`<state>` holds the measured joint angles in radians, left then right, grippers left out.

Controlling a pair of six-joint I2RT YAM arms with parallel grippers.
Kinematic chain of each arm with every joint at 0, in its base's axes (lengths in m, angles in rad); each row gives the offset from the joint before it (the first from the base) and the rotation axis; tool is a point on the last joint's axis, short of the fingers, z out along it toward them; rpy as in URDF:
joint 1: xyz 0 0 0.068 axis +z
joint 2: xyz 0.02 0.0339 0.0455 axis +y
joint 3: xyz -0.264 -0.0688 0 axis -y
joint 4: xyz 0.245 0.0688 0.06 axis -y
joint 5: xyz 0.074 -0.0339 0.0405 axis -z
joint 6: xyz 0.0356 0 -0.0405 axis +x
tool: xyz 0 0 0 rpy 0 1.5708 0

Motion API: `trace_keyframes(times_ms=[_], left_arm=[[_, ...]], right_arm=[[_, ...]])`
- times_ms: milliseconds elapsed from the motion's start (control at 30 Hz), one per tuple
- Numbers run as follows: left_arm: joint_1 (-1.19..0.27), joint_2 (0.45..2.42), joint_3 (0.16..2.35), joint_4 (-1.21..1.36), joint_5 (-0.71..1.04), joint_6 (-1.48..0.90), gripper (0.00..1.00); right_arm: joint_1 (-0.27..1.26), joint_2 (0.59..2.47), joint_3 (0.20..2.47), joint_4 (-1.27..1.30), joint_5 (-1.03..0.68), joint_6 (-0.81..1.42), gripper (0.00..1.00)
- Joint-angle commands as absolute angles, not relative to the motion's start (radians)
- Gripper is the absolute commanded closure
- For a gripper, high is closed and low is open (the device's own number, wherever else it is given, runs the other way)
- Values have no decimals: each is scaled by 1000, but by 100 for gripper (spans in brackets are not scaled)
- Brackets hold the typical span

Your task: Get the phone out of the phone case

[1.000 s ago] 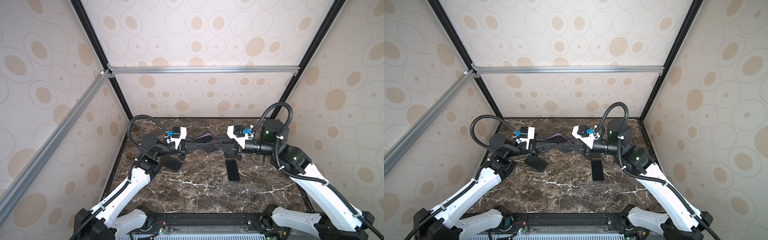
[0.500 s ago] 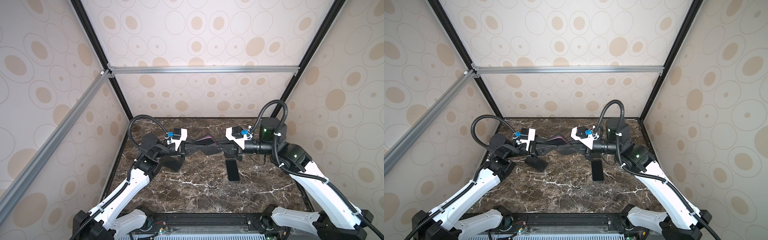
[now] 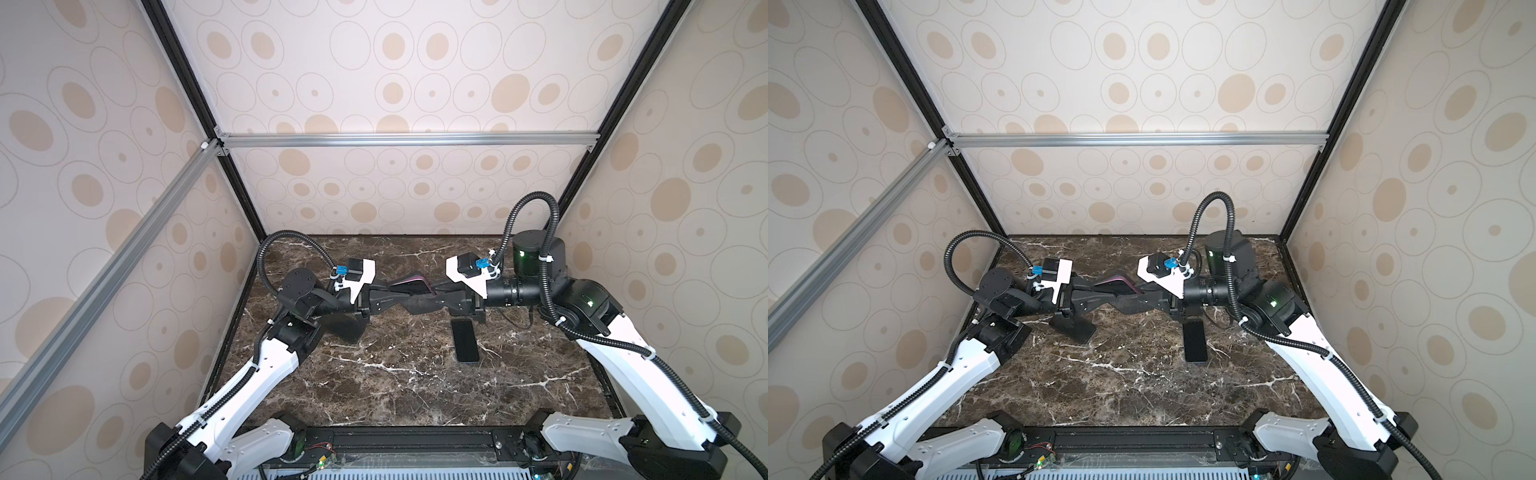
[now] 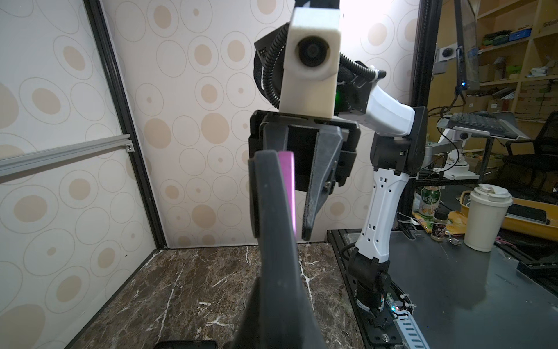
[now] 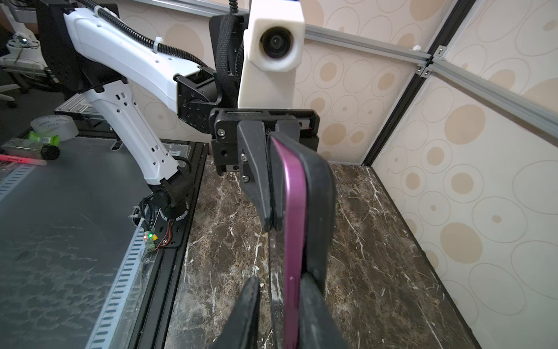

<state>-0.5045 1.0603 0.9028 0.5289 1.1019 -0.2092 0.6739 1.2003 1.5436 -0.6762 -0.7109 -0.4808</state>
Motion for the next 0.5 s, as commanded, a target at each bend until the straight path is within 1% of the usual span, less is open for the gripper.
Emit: trace_keyframes(times_ms=[0, 233, 467], left_arm=[[-514, 1034, 940, 700, 1008, -217, 100], [-505, 1019, 918, 765, 982, -260, 100], [-486, 1005, 892, 784, 952, -278, 100]], right_arm=[[707, 1256, 1518, -882, -848, -517, 74], [701, 1238, 1468, -846, -844, -497, 73], [650, 1209, 1430, -763, -959, -418, 76]])
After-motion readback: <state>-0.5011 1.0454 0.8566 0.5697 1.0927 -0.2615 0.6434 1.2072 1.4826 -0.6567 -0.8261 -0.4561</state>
